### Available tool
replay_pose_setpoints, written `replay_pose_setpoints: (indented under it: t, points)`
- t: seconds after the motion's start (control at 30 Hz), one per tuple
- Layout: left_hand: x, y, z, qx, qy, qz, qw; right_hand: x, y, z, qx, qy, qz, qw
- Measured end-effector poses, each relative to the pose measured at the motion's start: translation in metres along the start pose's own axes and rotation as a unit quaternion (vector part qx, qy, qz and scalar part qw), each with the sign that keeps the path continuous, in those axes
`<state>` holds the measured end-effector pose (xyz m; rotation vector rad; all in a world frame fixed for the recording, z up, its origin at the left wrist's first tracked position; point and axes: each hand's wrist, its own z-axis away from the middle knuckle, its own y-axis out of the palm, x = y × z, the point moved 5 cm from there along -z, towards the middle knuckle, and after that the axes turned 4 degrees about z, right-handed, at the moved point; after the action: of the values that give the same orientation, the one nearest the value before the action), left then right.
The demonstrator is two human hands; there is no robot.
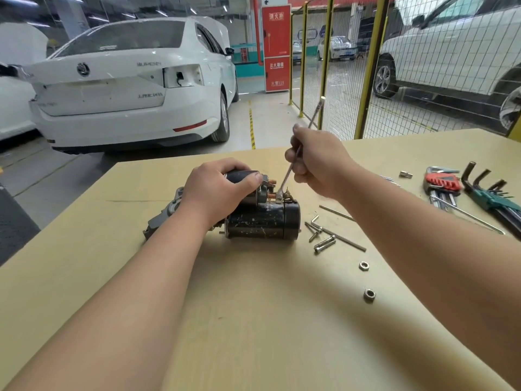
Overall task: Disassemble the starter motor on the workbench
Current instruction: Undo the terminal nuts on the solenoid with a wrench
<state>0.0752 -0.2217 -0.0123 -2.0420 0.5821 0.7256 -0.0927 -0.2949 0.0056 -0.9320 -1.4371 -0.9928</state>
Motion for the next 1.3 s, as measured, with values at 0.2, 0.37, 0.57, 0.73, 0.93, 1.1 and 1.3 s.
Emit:
replay_pose_setpoints:
  t: [0.2,0.37,0.57,0.73,0.93,1.1,1.3]
  points:
    - [-0.001,0.000,0.000,-0.002,0.010,0.001,1.000,0.007,0.016,-0.004,0.034,0.021,0.052,0.998]
    - [0.002,0.001,-0.003,0.005,-0.004,0.003,1.000,0.016,0.000,0.057,0.053,-0.266,0.187,0.944]
    - [0.000,0.003,-0.006,0.012,0.001,0.005,1.000,-0.056,0.012,0.126,0.211,-0.508,0.616,0.564]
    - [-0.001,0.001,-0.005,0.013,-0.002,-0.001,1.000,-0.020,-0.007,0.122,0.150,-0.543,0.485,0.669]
    - [0.001,0.002,-0.005,0.013,0.000,-0.005,1.000,-0.019,-0.003,0.123,0.146,-0.554,0.507,0.643]
    - [0.000,0.003,-0.008,0.014,0.002,-0.013,1.000,-0.016,0.002,0.131,0.182,-0.566,0.516,0.617]
    - [-0.001,0.002,-0.008,0.012,0.013,-0.009,1.000,0.017,-0.019,0.066,-0.006,-0.223,0.113,0.968]
